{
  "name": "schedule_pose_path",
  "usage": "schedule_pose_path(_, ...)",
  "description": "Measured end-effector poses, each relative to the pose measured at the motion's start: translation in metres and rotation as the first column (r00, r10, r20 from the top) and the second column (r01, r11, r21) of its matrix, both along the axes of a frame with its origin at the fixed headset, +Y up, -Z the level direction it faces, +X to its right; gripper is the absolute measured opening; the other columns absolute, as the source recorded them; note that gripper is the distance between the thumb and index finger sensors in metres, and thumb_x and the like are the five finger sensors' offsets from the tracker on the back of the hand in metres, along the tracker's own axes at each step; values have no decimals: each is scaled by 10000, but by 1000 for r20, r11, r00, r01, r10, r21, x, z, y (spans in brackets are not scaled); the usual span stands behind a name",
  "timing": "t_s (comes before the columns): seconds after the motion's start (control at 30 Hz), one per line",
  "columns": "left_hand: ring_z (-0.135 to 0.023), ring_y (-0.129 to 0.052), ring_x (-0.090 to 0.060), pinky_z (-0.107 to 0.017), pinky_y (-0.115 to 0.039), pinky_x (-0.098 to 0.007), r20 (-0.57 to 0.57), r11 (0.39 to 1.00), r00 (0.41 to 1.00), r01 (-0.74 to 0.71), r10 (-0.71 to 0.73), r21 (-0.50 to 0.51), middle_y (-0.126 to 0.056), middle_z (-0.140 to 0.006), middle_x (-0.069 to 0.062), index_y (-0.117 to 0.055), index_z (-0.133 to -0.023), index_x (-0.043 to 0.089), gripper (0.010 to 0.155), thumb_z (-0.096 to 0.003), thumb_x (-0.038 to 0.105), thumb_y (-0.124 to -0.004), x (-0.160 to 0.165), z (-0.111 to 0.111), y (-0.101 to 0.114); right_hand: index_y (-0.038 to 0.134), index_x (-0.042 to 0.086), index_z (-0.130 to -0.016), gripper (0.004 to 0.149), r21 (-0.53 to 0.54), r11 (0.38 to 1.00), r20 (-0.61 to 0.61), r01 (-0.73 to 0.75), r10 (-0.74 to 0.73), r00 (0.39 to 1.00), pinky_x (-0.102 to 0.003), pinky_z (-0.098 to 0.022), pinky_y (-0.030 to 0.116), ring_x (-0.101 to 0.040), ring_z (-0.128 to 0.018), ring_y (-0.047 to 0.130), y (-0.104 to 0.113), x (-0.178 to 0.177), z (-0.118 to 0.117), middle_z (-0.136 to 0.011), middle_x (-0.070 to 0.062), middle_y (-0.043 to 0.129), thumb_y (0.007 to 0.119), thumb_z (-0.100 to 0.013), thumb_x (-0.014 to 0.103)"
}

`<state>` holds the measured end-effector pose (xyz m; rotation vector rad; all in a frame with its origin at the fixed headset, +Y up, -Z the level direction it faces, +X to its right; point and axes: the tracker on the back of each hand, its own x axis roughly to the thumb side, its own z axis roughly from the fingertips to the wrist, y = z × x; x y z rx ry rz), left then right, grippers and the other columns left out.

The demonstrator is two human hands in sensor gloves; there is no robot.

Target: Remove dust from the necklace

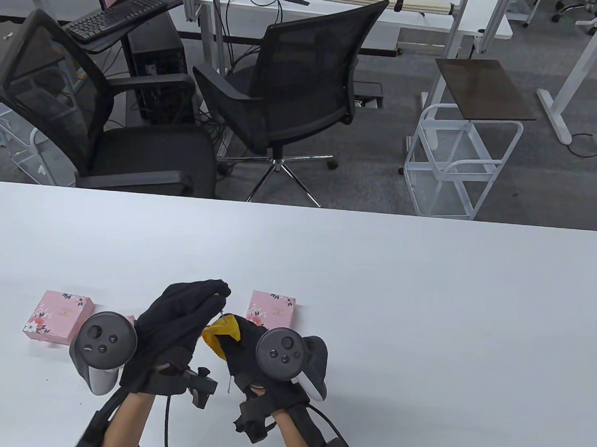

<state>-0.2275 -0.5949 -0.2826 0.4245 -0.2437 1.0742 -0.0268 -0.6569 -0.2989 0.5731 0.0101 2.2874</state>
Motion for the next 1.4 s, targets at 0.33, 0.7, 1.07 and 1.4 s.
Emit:
schedule_pose_path(0.33,-798,-886,-253,-562,-807,-420,-6,1000,1000,-30,30,5,-1008,-859,-6,-952,-844,306,365,-526,472,-885,-9,0,2,797,129,-929,416,39,999,66,-7,4,998,-536,-523,768,-398,-604,932,-7,1,-1,-788,-165,928,652,-662,413)
schedule_pose_path(0.7,-796,-888,-247,-561,-809,-415,0,998,999,-53,53,30,-1008,-859,-4,-953,-843,309,361,-526,469,-887,-14,3,6,756,117,-981,392,6,996,47,-93,93,995,-535,-540,764,-398,-640,923,-16,-6,-5,-843,-179,899,694,-667,345)
schedule_pose_path(1.07,-790,-891,-244,-556,-811,-411,-5,997,998,-66,67,41,-1009,-856,-2,-952,-843,311,359,-526,468,-887,-15,3,8,710,75,-1011,422,-93,991,-17,-92,91,996,-551,-554,745,-426,-672,898,-26,-9,-8,-880,-212,862,651,-678,326)
schedule_pose_path(1.4,-782,-898,-237,-551,-816,-407,16,995,997,-80,79,62,-1014,-847,4,-955,-840,312,358,-525,468,-889,-15,4,10,820,113,-893,396,-62,986,17,-155,156,988,-490,-460,811,-332,-496,967,-36,-14,-7,-687,-129,963,684,-650,394)
